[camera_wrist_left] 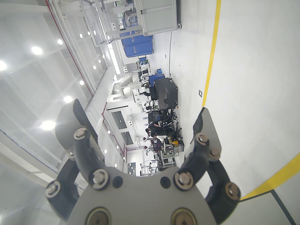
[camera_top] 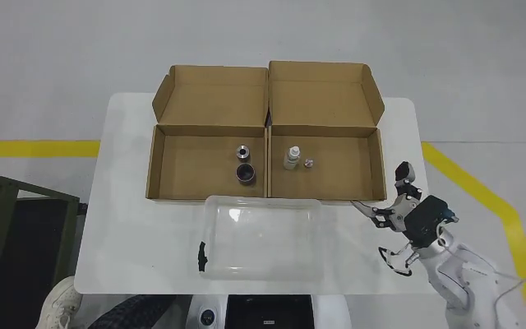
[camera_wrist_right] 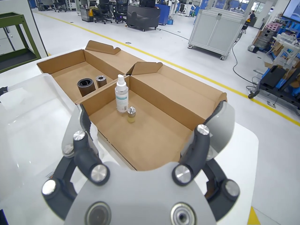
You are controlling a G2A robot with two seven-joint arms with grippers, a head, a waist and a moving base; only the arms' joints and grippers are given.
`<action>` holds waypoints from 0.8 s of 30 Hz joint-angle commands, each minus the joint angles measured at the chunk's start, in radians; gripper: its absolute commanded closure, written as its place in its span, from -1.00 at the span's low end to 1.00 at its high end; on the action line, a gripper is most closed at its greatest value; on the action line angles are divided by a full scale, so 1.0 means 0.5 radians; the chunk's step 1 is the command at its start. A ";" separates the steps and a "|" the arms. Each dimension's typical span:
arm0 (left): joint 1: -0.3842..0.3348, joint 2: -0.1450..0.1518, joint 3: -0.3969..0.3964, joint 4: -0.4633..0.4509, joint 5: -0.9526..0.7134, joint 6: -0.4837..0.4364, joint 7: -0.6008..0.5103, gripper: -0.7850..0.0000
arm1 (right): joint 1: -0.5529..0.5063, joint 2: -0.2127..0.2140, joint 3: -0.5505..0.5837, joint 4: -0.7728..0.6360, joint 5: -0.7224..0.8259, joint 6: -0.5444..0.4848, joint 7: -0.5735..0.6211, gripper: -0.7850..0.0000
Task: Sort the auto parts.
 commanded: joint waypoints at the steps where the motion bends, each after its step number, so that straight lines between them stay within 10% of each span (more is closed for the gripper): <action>1: 0.000 0.000 0.000 0.000 0.000 0.000 0.000 -1.00 | -0.019 0.002 0.028 0.005 0.011 0.000 -0.016 -1.00; 24: 0.000 0.000 0.000 0.000 0.000 0.000 0.000 -1.00 | -0.031 0.005 0.048 0.010 0.003 -0.036 -0.038 -1.00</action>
